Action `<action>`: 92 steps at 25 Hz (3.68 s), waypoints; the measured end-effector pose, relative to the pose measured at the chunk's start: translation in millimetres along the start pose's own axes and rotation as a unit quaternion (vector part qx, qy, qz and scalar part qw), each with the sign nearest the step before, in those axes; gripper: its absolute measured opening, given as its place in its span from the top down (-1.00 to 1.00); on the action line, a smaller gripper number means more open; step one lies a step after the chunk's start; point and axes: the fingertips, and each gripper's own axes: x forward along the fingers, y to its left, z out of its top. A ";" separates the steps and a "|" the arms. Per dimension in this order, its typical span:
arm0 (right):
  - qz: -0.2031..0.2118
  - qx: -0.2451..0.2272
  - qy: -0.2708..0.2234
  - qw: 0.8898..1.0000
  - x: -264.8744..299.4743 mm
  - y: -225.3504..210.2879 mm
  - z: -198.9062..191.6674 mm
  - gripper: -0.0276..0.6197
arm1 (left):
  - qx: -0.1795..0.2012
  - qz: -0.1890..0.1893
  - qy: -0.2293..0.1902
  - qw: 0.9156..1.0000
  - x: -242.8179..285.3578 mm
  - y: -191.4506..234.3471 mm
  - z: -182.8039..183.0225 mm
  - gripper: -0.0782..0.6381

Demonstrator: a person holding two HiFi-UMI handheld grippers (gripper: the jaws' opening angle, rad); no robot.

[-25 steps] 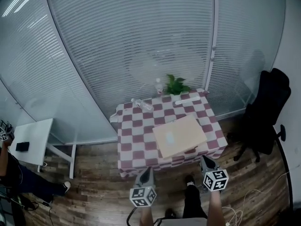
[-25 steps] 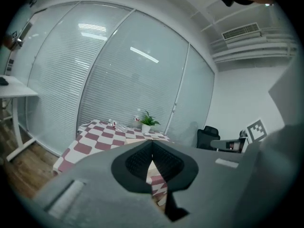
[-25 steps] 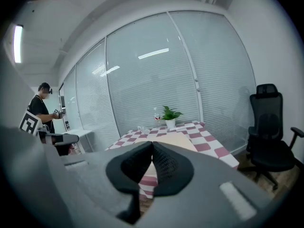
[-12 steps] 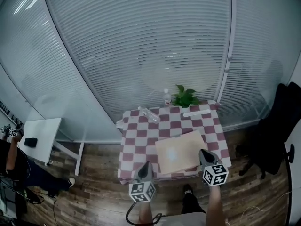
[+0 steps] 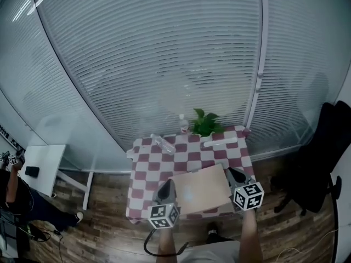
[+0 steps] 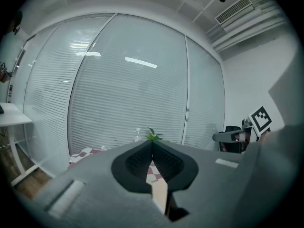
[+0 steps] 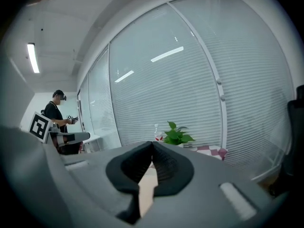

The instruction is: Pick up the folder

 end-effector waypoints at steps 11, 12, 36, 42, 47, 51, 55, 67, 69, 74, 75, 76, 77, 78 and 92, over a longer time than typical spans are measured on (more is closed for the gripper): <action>0.034 0.056 -0.065 0.996 38.6 -73.1 42.9 0.91 | 0.008 0.051 -0.029 0.998 62.9 -3.4 6.2 0.76; 0.041 0.063 -0.057 0.996 43.2 -74.1 36.4 0.91 | 0.016 0.051 -0.021 0.998 62.8 -4.5 0.4 0.76; 0.035 0.088 0.218 0.971 76.7 -74.7 -177.0 0.91 | -0.108 0.184 0.158 0.964 -7.8 83.7 -183.2 0.75; 0.032 0.097 0.209 0.973 74.8 -78.6 -184.3 0.80 | -0.151 0.152 0.182 0.960 1.2 77.3 -206.1 0.55; 0.050 0.095 0.211 0.972 80.7 -75.0 -185.7 0.49 | -0.174 0.131 0.199 0.956 17.6 72.4 -217.8 0.16; 0.076 0.101 0.225 0.966 82.4 -67.1 -193.8 0.23 | -0.185 0.108 0.230 0.949 29.1 63.4 -229.7 -0.05; 0.104 0.108 0.247 0.957 83.1 -57.8 -201.9 -0.09 | -0.191 0.081 0.271 0.940 34.9 52.7 -244.9 -0.19; 0.108 0.142 0.274 0.945 87.5 -54.0 -238.3 -0.16 | -0.190 0.052 0.313 0.929 42.5 42.4 -263.8 -0.21; 0.112 0.164 0.272 0.942 88.4 -55.1 -240.6 -0.16 | -0.207 0.043 0.318 0.924 43.3 42.7 -266.8 -0.21; 0.106 0.156 0.283 0.940 88.3 -54.5 -244.2 -0.16 | -0.199 0.049 0.326 0.923 42.8 44.2 -267.8 -0.21; 0.104 0.157 0.282 0.941 87.4 -54.8 -244.5 -0.16 | -0.200 0.048 0.326 0.923 42.2 43.7 -267.8 -0.21; 0.102 0.158 0.280 0.941 86.8 -55.1 -243.8 -0.16 | -0.201 0.046 0.325 0.923 42.2 43.6 -267.5 -0.21; 0.098 0.158 0.277 0.943 86.4 -55.6 -242.4 -0.16 | -0.201 0.046 0.324 0.923 42.7 43.6 -266.6 -0.21; 0.095 0.156 0.273 0.945 86.4 -55.6 -240.4 -0.16 | -0.200 0.047 0.322 0.924 43.1 43.7 -265.5 -0.21; 0.092 0.111 0.243 0.959 80.3 -50.8 -220.2 -0.12 | -0.208 0.068 0.286 0.933 28.4 33.4 -253.6 -0.21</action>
